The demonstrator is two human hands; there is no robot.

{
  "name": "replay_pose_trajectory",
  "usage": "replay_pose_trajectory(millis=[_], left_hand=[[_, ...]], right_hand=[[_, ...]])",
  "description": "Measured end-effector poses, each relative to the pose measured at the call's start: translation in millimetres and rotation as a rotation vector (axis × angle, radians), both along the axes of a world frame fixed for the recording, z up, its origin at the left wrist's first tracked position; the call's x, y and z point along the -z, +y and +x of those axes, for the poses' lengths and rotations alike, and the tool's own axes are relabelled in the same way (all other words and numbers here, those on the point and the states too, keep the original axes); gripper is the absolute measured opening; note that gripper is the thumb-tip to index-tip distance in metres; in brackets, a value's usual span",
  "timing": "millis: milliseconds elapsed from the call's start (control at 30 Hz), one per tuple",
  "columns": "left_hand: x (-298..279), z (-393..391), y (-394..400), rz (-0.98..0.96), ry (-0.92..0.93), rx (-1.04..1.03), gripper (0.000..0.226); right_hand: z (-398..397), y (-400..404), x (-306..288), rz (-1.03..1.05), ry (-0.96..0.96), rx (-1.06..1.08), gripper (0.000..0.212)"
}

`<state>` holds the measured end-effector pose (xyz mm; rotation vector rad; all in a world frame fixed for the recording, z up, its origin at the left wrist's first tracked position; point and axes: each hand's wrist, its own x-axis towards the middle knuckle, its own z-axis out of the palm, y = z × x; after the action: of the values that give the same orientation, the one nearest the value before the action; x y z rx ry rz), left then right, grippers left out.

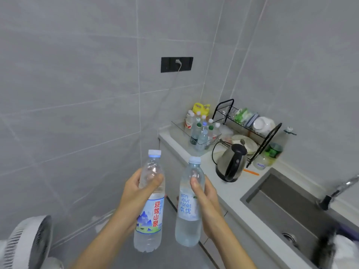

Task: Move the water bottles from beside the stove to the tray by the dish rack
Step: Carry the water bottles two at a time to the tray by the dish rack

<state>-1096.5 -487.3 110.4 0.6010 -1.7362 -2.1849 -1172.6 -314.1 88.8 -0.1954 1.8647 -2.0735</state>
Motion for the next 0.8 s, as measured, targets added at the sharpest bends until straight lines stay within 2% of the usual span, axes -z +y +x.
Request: replay_pose_trajectory(millis=[100,233,333,467,667,800], left_hand=[[-6.7,-69.9,-33.9,-0.043,-0.006,0.040,0.043],[-6.0,-161.1,-73.9,-0.279,-0.022,0.080,0.032],[-8.1,-232.3,-91.2,-0.370,0.018,0.098,0.019],[-4.9,-324.2,-113.0,-0.483,0.042,0.116,0.015],[1.8,-443.5,-147.4,-0.617,-0.039,0.159,0.024],[4.3,-513.0,-168.4,-0.706,-0.082,0.209,0.054]], right_hand=[[-66.8,-25.7,-9.9,0.037,0.061,0.065,0.055],[-148.3,-51.6,-10.8,0.063,0.055,0.115,0.042],[-208.1,-67.3,-6.8,0.071,0.047,0.149,0.039],[-293.7,-86.3,4.6,0.085,0.051,0.160,0.032],[-420.4,-112.9,24.1,0.141,0.089,0.165,0.038],[-497.0,-131.9,29.8,0.253,0.170,0.179,0.038]])
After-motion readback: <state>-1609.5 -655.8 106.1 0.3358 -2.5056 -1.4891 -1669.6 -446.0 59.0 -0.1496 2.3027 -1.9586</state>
